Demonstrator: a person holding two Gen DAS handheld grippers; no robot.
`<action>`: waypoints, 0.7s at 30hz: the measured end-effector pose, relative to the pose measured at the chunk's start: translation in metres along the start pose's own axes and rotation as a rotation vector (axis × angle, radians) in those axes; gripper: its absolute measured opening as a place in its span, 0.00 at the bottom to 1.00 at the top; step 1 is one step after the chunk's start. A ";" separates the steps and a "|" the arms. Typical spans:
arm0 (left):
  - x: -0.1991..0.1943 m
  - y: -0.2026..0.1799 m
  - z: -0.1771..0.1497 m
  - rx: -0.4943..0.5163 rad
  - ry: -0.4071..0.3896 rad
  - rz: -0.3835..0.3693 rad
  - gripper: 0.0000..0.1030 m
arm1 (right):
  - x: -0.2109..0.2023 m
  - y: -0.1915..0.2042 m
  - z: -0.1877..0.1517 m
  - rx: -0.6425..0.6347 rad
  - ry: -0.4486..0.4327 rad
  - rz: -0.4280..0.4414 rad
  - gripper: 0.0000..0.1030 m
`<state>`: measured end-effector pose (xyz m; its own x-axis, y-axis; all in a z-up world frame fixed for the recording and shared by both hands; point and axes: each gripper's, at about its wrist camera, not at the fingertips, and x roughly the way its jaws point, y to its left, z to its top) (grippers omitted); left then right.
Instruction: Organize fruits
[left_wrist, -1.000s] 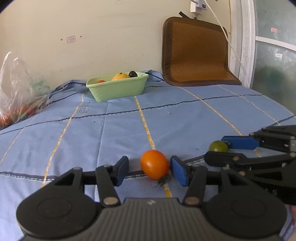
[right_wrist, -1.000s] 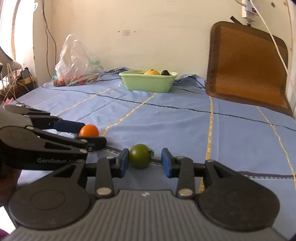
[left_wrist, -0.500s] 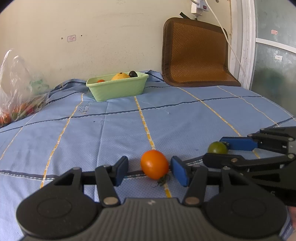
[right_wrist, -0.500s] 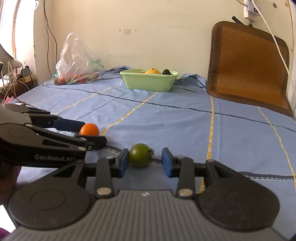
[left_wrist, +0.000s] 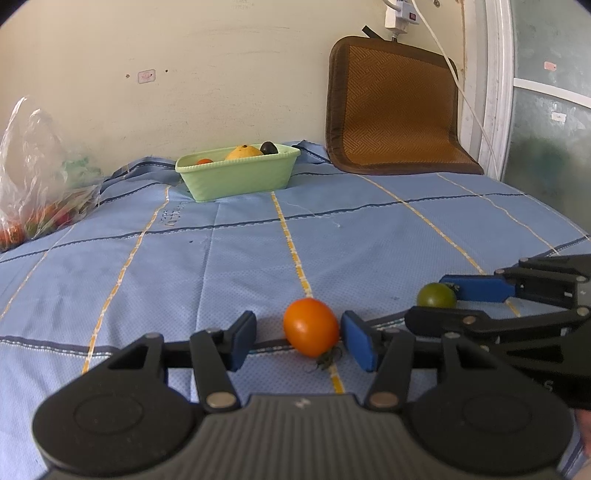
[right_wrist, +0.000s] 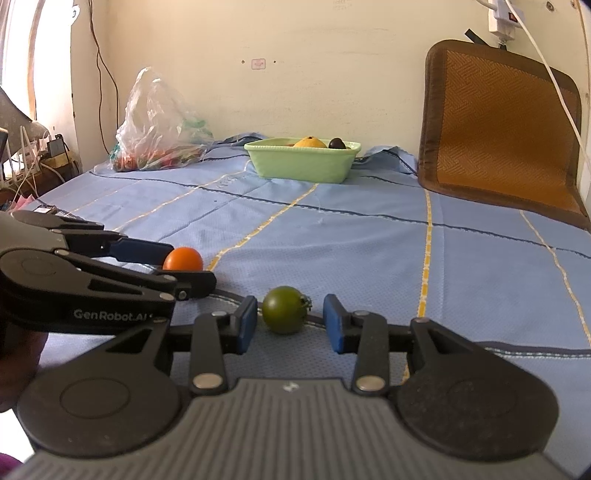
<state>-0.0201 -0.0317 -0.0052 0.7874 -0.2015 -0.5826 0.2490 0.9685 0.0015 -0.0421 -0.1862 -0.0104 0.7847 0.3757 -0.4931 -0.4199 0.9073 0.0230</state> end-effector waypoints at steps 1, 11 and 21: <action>0.000 0.000 0.000 0.000 0.000 0.000 0.50 | 0.000 0.000 0.000 0.001 0.000 0.001 0.41; 0.000 0.000 0.000 0.001 -0.002 0.000 0.50 | 0.000 -0.001 0.000 0.005 -0.002 0.004 0.41; -0.001 0.001 0.000 -0.011 -0.006 0.004 0.50 | 0.000 -0.004 0.000 0.018 -0.002 0.015 0.41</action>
<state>-0.0210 -0.0306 -0.0049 0.7921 -0.1980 -0.5774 0.2395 0.9709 -0.0045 -0.0402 -0.1892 -0.0103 0.7793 0.3897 -0.4907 -0.4234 0.9048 0.0461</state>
